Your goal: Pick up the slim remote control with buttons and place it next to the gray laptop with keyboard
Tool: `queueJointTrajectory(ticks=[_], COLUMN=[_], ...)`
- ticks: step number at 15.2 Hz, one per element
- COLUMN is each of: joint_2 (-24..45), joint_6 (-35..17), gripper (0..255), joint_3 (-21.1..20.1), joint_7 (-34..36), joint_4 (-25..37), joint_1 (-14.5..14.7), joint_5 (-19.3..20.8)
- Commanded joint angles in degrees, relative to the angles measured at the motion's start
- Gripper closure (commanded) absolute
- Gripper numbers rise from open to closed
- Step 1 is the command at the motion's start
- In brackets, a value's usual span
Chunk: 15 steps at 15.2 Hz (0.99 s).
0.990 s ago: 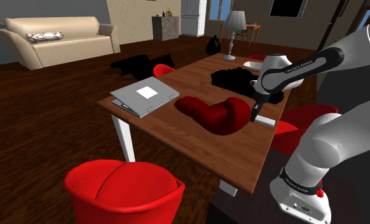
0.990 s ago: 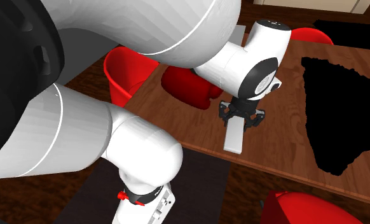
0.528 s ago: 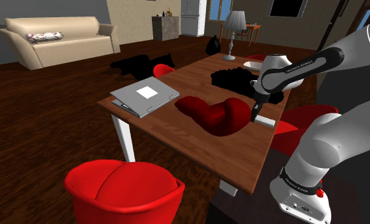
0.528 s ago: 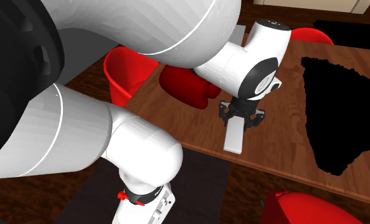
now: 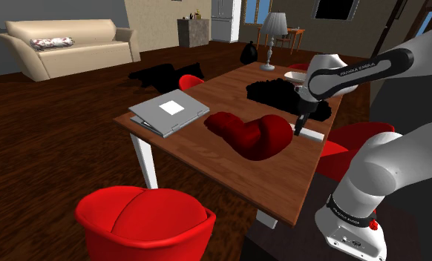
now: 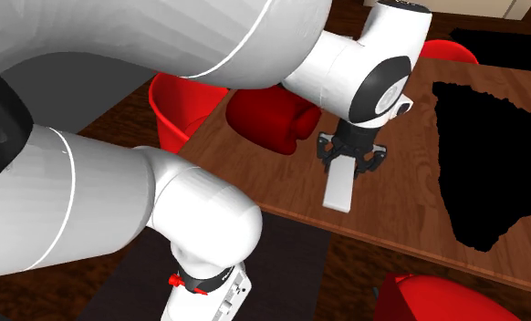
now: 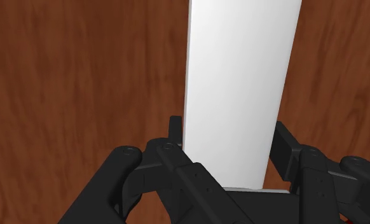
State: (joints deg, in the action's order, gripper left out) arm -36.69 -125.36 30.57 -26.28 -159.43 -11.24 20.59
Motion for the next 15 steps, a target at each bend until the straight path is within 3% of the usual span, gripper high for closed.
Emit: queueJointTrajectory(ticks=[1, 15], joint_2=[-1.22, -6.13], joint_6=[2.15, 14.87], gripper=[255, 255], joint_3=[-0.70, -4.44], joint_7=[0.09, 0.02], joint_4=[0.91, 8.77], joint_1=[-0.02, 0.43], joint_5=[-0.37, -2.99])
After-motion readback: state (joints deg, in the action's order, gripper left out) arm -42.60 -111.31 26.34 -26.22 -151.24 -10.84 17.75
